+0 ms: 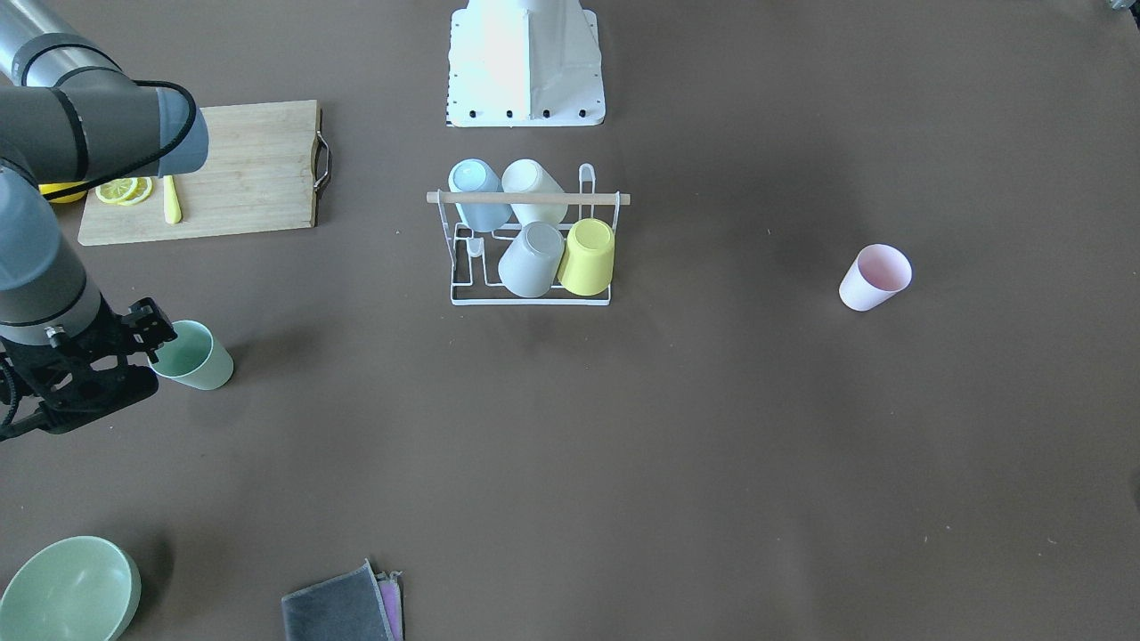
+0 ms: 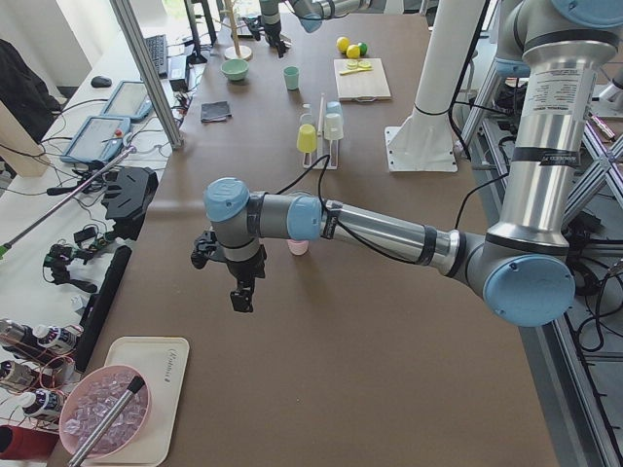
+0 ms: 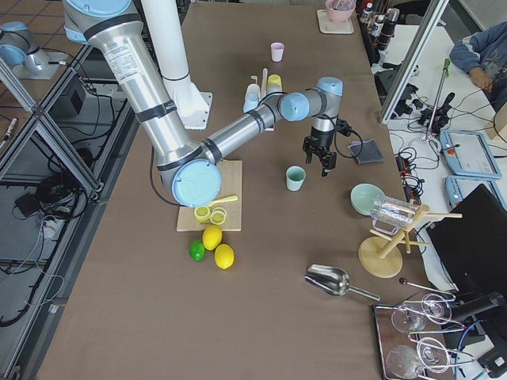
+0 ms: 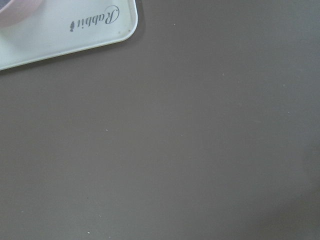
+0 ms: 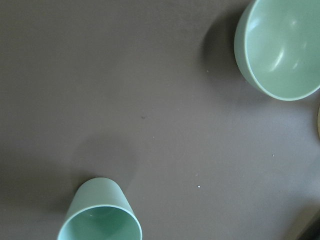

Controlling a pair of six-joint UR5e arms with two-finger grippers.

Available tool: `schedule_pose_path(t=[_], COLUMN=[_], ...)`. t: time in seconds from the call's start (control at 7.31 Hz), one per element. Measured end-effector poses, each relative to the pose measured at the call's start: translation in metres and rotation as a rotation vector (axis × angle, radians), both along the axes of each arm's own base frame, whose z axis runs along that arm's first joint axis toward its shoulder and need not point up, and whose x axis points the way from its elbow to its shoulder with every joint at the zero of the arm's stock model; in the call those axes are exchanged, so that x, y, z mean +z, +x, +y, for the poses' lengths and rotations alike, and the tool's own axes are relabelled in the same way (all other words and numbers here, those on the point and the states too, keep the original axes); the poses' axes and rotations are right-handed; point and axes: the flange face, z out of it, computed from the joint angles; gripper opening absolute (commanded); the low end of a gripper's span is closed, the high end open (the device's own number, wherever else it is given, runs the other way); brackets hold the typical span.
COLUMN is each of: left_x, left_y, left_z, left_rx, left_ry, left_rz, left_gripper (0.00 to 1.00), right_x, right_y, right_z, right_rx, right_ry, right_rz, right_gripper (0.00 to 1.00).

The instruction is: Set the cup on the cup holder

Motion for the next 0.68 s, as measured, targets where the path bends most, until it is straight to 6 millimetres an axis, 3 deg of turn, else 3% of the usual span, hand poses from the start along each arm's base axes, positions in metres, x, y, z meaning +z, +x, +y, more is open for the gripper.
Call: schedule_pose_path(t=[0.27,0.68], left_x=[-0.024,-0.077], left_y=[0.018,0.056], left_z=[-0.029,-0.094], left_rx=[0.050,0.171], left_ry=[-0.003,-0.020], left_rz=[-0.003,-0.057], left_gripper=[0.98,0.98], right_x=[-0.018,-0.035], right_y=[-0.028,-0.062], right_z=[-0.013,-0.052], right_rx=[-0.083,-0.204], right_ry=[0.014,0.005], right_rz=[0.047,0.094], right_gripper=[1.00,1.00])
